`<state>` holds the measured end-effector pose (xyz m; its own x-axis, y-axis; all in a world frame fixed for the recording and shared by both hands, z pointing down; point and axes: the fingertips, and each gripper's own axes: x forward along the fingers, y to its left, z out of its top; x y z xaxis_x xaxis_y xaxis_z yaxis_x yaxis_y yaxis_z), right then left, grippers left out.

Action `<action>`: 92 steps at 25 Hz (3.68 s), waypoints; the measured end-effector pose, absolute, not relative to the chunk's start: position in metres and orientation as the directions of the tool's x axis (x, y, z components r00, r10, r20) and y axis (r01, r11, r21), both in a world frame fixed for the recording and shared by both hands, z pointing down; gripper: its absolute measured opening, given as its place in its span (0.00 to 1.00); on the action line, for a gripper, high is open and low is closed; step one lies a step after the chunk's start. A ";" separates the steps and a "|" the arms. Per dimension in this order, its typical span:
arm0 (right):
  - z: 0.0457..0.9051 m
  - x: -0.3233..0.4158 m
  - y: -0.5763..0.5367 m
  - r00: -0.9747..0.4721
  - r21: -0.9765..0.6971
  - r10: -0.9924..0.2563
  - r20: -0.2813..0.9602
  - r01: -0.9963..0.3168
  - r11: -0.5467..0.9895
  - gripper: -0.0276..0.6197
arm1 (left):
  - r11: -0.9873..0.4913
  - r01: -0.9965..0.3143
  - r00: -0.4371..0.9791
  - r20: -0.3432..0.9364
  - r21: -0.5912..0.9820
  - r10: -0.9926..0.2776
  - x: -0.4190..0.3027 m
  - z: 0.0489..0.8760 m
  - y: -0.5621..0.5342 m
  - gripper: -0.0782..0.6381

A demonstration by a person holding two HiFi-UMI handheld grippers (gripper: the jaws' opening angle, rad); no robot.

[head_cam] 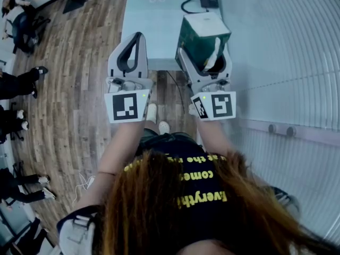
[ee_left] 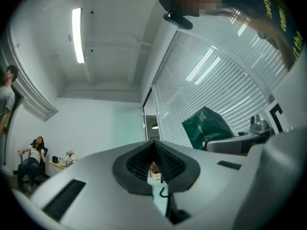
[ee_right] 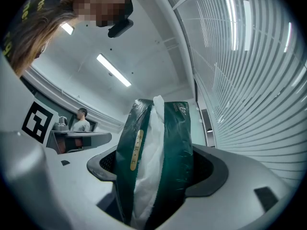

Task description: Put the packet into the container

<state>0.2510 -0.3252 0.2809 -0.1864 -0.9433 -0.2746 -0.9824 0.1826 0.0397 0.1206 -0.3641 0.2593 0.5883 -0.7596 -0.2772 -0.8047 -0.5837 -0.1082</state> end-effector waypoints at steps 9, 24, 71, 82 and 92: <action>0.274 0.243 -0.362 -0.167 0.048 -0.948 -0.272 -0.986 0.160 0.63 | -0.604 -0.791 0.604 -0.275 -0.092 -0.748 0.116 0.258 -0.406 0.11; 0.302 0.258 -0.393 -0.123 0.055 -0.940 -0.320 -0.992 0.111 0.63 | -0.644 -0.750 0.654 -0.322 -0.152 -0.685 0.144 0.277 -0.436 0.11; 0.277 0.314 -0.604 -0.256 0.054 -0.923 -0.287 -0.966 0.251 0.63 | -0.545 -0.829 0.555 -0.307 -0.126 -0.773 0.199 0.252 -0.635 0.11; 0.287 0.342 -0.633 -0.292 0.034 -0.919 -0.266 -0.955 0.293 0.63 | -0.495 -0.859 0.510 -0.288 -0.127 -0.811 0.216 0.260 -0.660 0.11; 0.299 0.343 -0.667 -0.307 0.033 -0.921 -0.241 -0.951 0.309 0.63 | -0.483 -0.867 0.498 -0.271 -0.124 -0.824 0.212 0.271 -0.694 0.11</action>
<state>0.3430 -0.6672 0.2986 -0.3074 -0.9205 -0.2411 -0.9506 0.3087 0.0332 0.2120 -0.6938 0.2710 0.4983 -0.8236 -0.2710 -0.8665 -0.4833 -0.1245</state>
